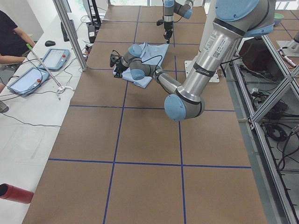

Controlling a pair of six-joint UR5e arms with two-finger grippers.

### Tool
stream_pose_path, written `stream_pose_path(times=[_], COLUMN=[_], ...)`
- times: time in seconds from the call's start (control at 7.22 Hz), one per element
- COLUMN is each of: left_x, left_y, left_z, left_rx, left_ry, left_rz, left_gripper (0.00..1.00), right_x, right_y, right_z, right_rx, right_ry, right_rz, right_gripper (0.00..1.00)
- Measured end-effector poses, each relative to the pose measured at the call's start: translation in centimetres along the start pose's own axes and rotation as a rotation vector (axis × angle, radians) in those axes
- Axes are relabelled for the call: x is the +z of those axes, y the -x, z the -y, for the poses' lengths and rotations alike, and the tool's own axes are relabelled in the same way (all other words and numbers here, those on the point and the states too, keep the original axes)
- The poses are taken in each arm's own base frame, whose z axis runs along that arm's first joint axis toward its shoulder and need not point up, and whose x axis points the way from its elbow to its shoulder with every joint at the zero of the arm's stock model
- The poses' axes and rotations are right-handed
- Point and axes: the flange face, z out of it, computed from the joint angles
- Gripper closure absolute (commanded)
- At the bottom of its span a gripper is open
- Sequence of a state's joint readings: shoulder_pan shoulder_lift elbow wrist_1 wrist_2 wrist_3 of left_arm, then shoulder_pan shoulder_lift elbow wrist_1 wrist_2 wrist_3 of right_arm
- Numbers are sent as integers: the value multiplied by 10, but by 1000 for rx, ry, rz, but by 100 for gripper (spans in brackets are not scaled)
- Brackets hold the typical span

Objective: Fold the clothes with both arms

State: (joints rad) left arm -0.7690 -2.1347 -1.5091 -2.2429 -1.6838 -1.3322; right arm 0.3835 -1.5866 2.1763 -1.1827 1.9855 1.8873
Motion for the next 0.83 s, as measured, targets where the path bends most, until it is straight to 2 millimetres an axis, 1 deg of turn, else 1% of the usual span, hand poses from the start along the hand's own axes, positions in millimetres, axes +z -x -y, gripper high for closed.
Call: stream_pose_path(times=[0.14, 0.28, 0.42, 0.55, 0.69, 0.83], left_x=[-10, -21, -30, -34, -38, -45], left_y=[-2, 2, 3, 3, 4, 6], left_z=[-7, -14, -20, -23, -26, -30], left_rx=[0, 1, 2, 3, 2, -19], left_ry=[48, 95, 135, 160, 175, 201], left_rz=[-28, -50, -68, -80, -83, -75], left_gripper=[47, 47, 47, 45, 44, 41], right_x=[7, 18, 29, 38, 44, 46], right_y=[-14, -26, -38, -48, -54, -56], right_z=[-47, -92, -129, -153, -166, -170], right_rx=[-45, -80, -103, -125, -138, -141], right_ry=[85, 165, 214, 226, 222, 216], right_rz=[-38, -77, -110, -128, -134, -132], right_gripper=[100, 72, 1, 0, 0, 0])
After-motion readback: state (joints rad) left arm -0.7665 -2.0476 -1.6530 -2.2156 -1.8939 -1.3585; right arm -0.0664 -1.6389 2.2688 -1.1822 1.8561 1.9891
